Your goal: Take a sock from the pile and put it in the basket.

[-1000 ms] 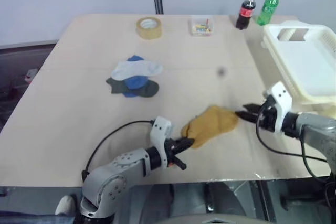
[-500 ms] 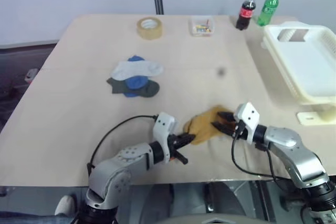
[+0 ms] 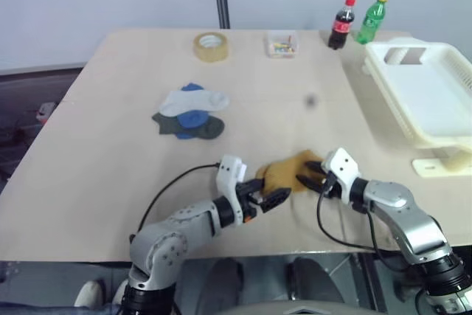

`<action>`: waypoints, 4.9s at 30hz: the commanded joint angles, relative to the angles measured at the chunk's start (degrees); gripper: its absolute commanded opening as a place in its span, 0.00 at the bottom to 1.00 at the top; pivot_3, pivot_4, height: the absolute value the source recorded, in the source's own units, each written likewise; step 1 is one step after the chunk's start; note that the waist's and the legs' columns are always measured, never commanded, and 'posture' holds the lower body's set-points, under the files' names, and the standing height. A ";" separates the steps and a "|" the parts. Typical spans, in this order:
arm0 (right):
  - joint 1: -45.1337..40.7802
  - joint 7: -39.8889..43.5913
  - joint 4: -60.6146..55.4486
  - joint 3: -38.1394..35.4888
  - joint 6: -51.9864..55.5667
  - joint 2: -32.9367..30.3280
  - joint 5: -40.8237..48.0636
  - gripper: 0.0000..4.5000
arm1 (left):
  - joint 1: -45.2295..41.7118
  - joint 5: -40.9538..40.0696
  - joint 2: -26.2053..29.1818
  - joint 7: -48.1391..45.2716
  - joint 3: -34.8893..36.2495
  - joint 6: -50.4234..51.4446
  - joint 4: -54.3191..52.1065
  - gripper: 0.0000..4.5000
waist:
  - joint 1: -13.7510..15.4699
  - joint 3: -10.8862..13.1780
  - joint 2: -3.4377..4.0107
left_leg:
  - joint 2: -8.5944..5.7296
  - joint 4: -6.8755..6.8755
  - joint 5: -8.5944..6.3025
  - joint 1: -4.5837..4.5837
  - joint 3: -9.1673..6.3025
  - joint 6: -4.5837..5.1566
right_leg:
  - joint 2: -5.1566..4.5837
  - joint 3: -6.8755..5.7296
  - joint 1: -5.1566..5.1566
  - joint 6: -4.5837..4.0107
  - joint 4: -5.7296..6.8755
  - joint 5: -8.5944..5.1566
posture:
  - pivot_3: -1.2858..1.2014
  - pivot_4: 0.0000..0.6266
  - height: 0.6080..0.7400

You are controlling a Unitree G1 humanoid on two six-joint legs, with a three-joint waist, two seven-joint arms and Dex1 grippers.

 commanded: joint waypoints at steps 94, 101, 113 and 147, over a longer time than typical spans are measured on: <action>-1.76 -3.98 2.98 1.40 0.89 6.66 -5.45 0.47 | -21.32 -22.18 -13.83 -1.36 23.18 20.56 29.40 0.98 | -0.21 0.07 -0.36 | -0.19 -1.35 0.06 -0.19 -0.09 -0.02 | -0.50 -0.07 -0.13 0.09 -1.35 0.06 | 0.52 0.24 1.00; -0.64 -2.34 -6.05 -3.22 7.28 4.17 -0.22 0.47 | -21.71 -22.15 -14.03 -2.29 20.60 17.99 30.43 0.98 | 0.15 0.21 -0.28 | -0.21 -1.37 0.08 -0.48 -0.21 -0.04 | -0.55 -0.19 -0.34 0.09 -1.43 0.07 | 0.52 0.24 1.00; 1.16 -0.34 -14.65 -14.61 15.32 -4.27 8.19 0.99 | -23.75 -20.81 -12.19 -6.68 16.62 15.10 34.20 1.00 | 0.71 0.29 -0.15 | -0.46 -1.23 0.31 -2.05 -0.77 -0.38 | -0.68 -0.84 -1.62 0.08 -1.29 0.07 | 0.52 0.24 1.00; -3.57 -13.25 -13.30 -22.31 35.24 -4.10 23.26 0.99 | -30.84 -11.31 -14.71 -14.30 8.04 6.91 45.98 1.00 | 0.61 0.28 -0.06 | -0.83 -0.67 0.37 -2.03 -1.18 -0.26 | -0.81 -1.15 -1.33 0.14 -0.86 0.06 | 0.52 0.24 1.00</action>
